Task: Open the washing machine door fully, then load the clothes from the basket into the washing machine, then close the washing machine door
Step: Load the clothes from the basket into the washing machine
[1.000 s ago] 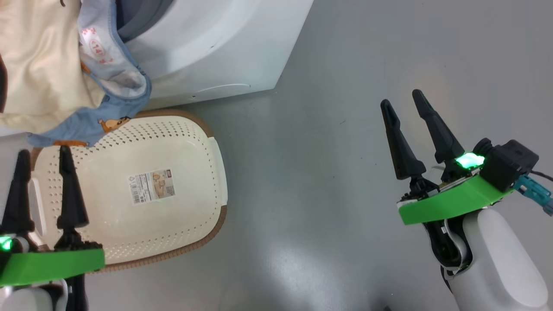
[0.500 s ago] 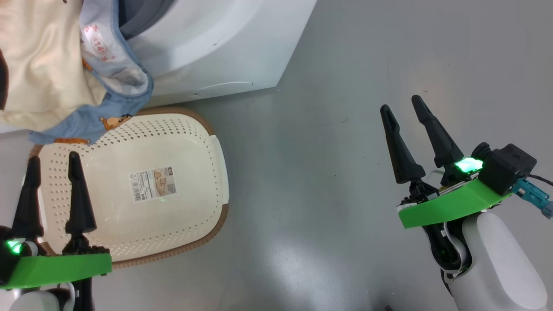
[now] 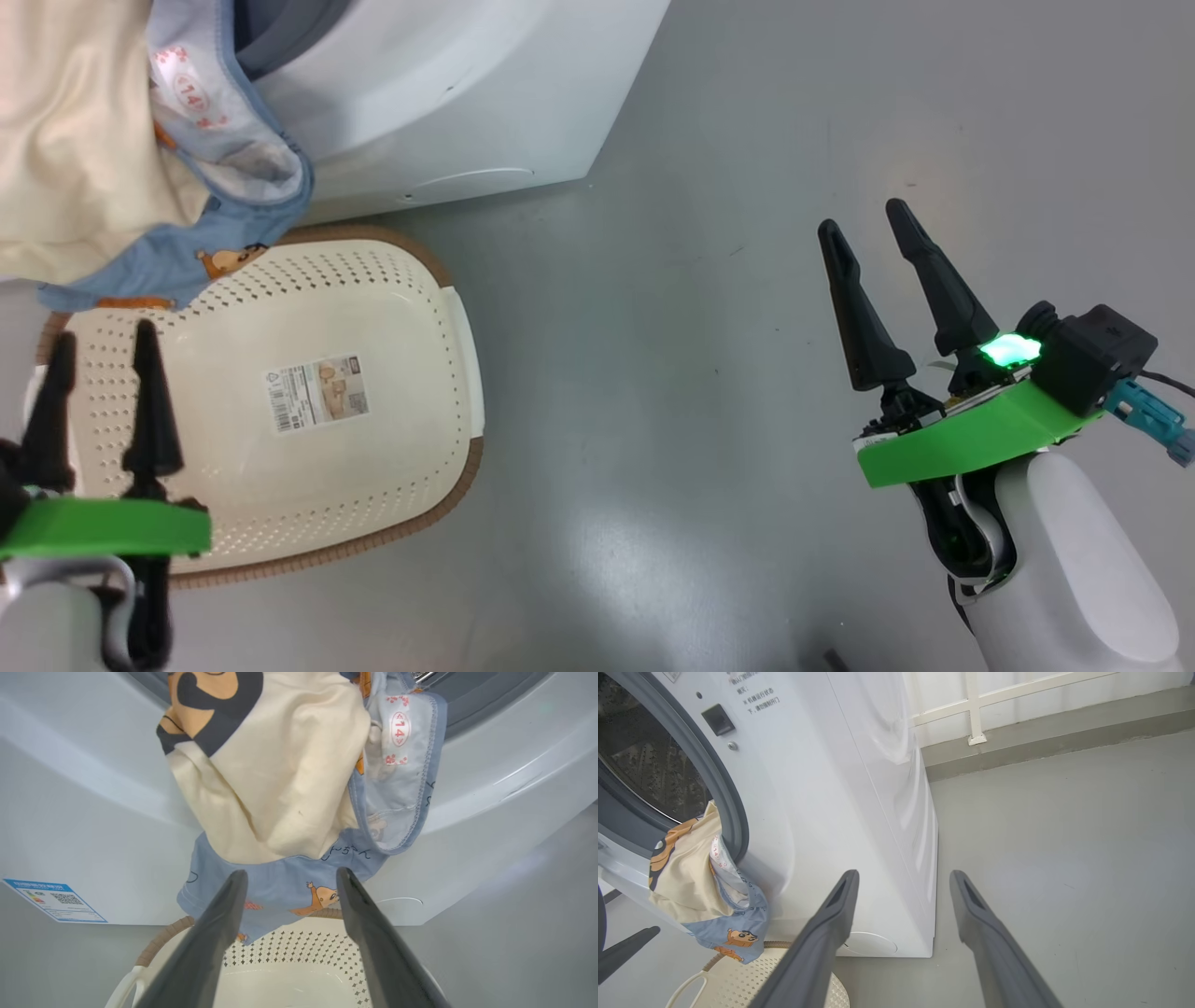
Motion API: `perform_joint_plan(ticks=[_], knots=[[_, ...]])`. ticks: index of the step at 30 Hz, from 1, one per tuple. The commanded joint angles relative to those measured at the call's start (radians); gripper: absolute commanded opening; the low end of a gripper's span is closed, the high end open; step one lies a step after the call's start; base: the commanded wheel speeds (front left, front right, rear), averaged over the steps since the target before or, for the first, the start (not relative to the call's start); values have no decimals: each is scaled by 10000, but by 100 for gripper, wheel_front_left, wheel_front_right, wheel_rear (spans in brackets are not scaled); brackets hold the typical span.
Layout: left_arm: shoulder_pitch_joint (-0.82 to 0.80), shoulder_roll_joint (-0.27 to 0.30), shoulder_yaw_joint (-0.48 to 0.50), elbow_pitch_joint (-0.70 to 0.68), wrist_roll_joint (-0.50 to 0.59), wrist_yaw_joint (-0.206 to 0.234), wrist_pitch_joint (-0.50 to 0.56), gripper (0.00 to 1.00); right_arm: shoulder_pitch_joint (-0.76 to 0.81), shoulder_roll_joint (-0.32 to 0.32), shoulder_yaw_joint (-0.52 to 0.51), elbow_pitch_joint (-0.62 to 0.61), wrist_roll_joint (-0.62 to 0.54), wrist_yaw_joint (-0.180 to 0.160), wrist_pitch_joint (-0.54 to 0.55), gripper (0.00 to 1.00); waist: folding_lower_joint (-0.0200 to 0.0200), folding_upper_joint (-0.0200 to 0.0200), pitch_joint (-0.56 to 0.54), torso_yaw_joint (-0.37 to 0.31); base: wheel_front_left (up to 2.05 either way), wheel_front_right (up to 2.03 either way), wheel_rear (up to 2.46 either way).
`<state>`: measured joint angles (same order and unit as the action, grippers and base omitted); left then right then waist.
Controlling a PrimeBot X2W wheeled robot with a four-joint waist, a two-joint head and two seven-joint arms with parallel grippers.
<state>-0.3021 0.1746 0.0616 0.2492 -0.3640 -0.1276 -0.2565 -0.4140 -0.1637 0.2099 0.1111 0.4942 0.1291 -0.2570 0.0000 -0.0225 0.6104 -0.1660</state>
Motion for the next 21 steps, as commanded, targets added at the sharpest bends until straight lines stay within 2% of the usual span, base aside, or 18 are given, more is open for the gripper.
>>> perform_joint_plan(ticks=[1, 10, 17, 21], knots=[[-319, 420, 264, 272, -195, -30, -53, 100, 68, 39, 183, -227, -6, 16, -48, 100, 0, 0, 76, -77, 0, 0, 0], [-2255, 1230, 13, 3256, -748, -30, -52, 100, -119, 149, 185, -270, 10, 16, -48, 100, 0, 0, 378, -343, 0, 0, 0], [-3310, 1656, -1278, 4398, -2389, -30, -52, 100, -181, 240, 179, -273, 9, 16, -48, 100, 0, 0, 499, -529, 0, 0, 0], [-3862, 1998, -1834, 4934, -2713, -30, -53, 100, -209, 262, 199, -273, 3, 16, -48, 100, 0, 0, 554, -587, 0, 0, 0]])
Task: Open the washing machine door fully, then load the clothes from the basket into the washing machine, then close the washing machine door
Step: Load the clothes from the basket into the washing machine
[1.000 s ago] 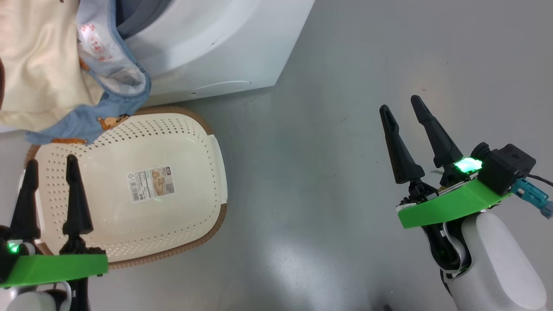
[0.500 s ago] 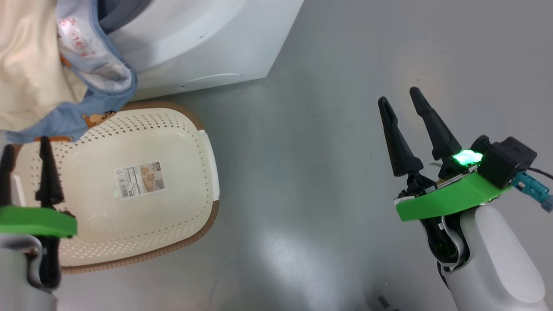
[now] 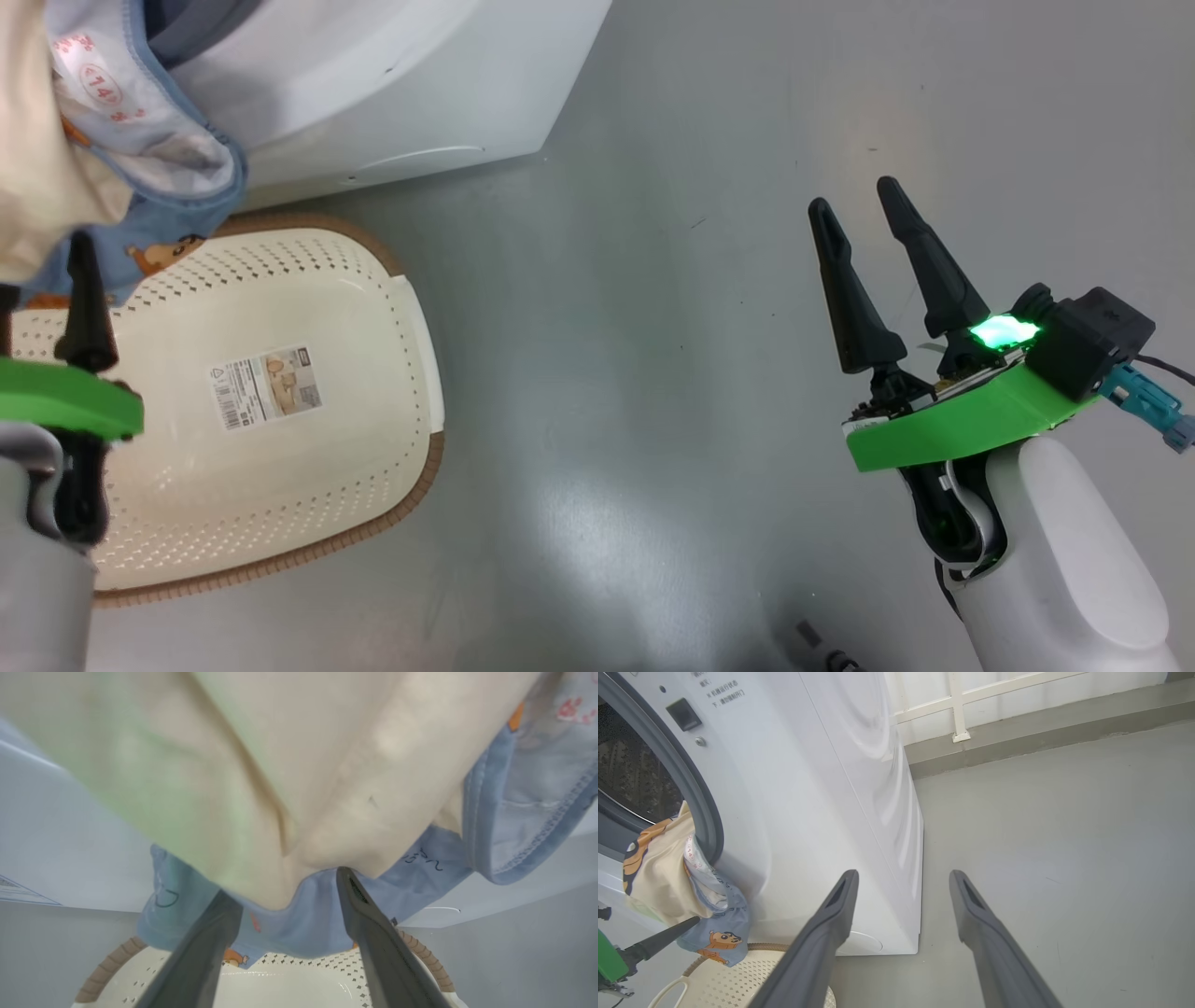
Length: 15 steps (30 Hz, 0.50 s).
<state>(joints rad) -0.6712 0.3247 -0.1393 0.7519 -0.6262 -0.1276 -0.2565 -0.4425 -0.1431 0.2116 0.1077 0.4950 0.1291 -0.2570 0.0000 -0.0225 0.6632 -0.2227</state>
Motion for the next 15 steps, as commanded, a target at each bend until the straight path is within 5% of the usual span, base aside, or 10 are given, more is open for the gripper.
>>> perform_joint_plan(ticks=[1, 15], knots=[[-313, 559, 82, -43, -117, -30, -53, 100, 68, 59, 184, -245, -5, 16, -48, 100, 0, 0, 43, -31, 0, 0, 0], [-1390, 744, -836, -359, -266, -30, -53, 100, 50, 87, 135, -250, -49, 16, -48, 100, 0, 0, 145, -33, 0, 0, 0]])
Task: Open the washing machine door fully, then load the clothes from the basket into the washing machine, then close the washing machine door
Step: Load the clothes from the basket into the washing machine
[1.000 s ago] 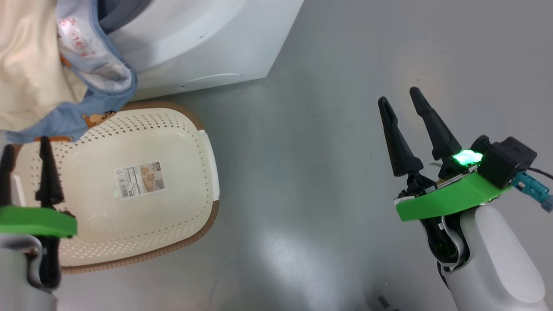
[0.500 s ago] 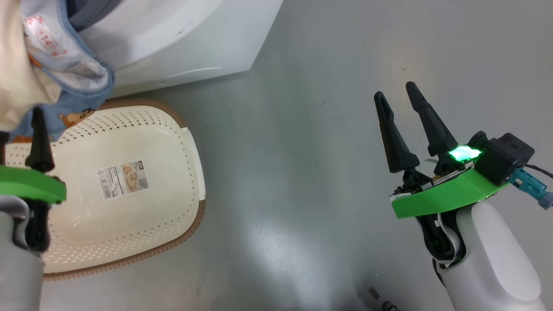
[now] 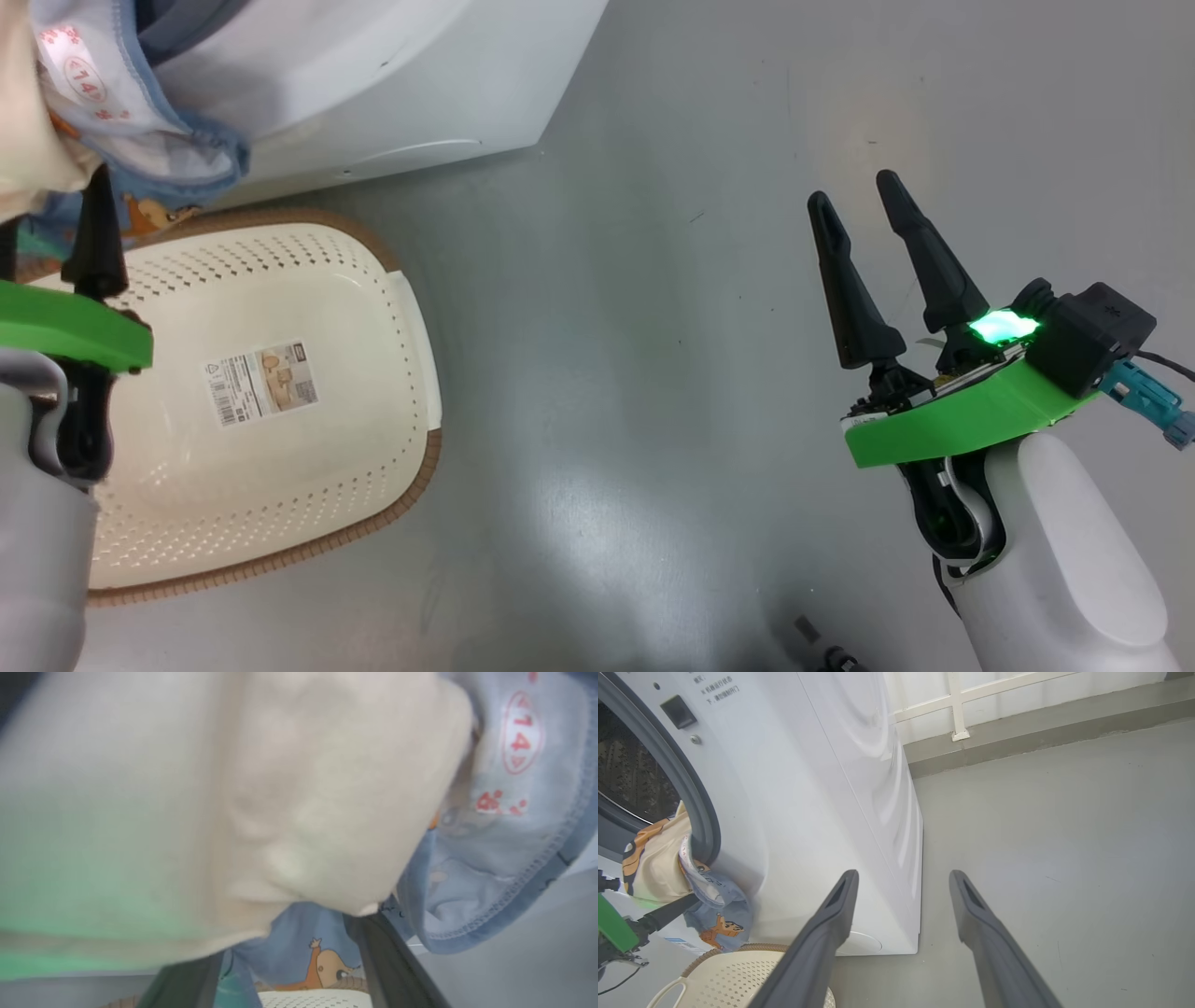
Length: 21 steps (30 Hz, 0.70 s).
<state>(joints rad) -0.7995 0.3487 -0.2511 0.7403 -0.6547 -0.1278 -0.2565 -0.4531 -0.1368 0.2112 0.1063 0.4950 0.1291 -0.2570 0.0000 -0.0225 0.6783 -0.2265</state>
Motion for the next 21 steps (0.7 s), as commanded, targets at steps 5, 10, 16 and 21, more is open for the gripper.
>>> perform_joint_plan(ticks=[5, 10, 16, 21], knots=[[-30, 461, 304, -377, 62, -29, -53, 0, 167, 30, 132, -236, -51, 16, -48, 100, 0, 0, -51, 32, 0, 0, 0], [176, 452, 300, -524, 137, -29, -53, 0, 195, 38, 121, -214, -47, 16, -48, 100, 0, 0, -135, 80, 0, 0, 0], [606, 405, 503, -1296, 281, -29, -53, 0, 227, 89, 89, -199, -45, 16, -48, 100, 0, 0, -244, 168, 0, 0, 0], [1225, 158, 1120, -2763, 764, -29, -53, 0, 280, 117, 68, -177, -31, 16, -48, 100, 0, 0, -330, 292, 0, 0, 0]])
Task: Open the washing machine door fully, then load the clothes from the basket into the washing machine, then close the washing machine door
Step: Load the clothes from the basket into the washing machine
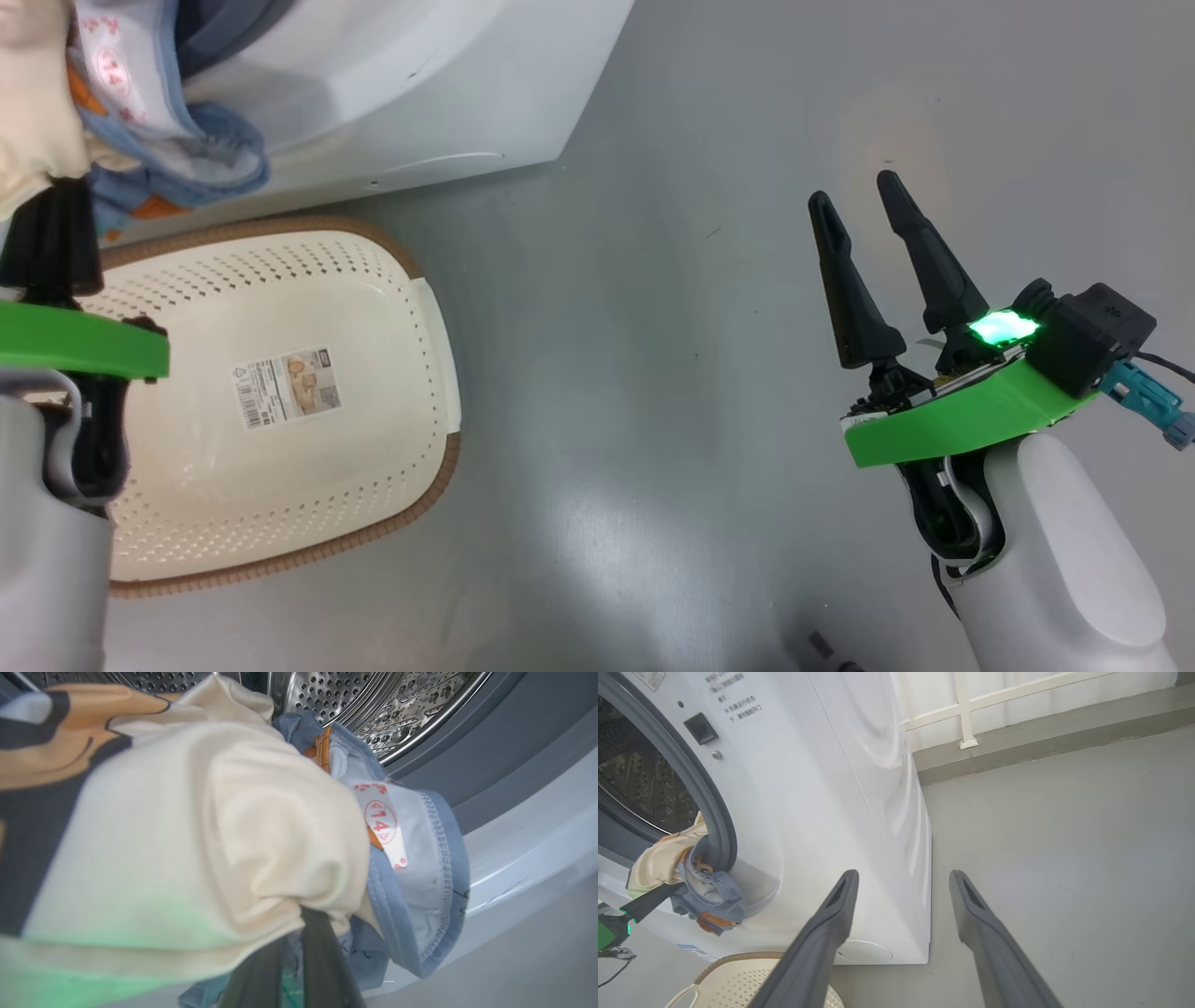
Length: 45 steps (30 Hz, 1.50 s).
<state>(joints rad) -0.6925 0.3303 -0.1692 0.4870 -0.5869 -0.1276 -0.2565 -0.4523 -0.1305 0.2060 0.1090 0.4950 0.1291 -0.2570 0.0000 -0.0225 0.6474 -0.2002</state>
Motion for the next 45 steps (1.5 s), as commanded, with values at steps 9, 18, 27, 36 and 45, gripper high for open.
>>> perform_joint_plan(ticks=[9, 18, 27, 36, 45], knots=[[416, -4, 922, -1894, 1163, -20, -53, 0, 346, 5, 146, -180, -10, 16, -48, 100, 0, 0, -135, 178, 0, 0, 0], [-2252, 428, 585, -10, 1571, 27, 747, 0, 377, 160, 331, -94, 125, 16, -48, 100, 0, 0, 105, -313, 0, 0, 0], [-5097, 906, 243, 2877, 1970, 9, 760, 0, 668, 333, 404, -94, 150, 16, -48, 100, 0, 0, 290, -1235, 0, 0, 0], [-6821, 1407, 80, 3562, 2837, 264, -31, 0, 782, 428, 362, -231, 149, 16, -48, 100, 0, 0, 607, -1741, 0, 0, 0], [-7357, 1343, 231, 5584, 2892, 737, 134, 100, 899, 433, 287, -141, 77, 16, -48, 100, 0, 0, 408, -1654, 0, 0, 0]])
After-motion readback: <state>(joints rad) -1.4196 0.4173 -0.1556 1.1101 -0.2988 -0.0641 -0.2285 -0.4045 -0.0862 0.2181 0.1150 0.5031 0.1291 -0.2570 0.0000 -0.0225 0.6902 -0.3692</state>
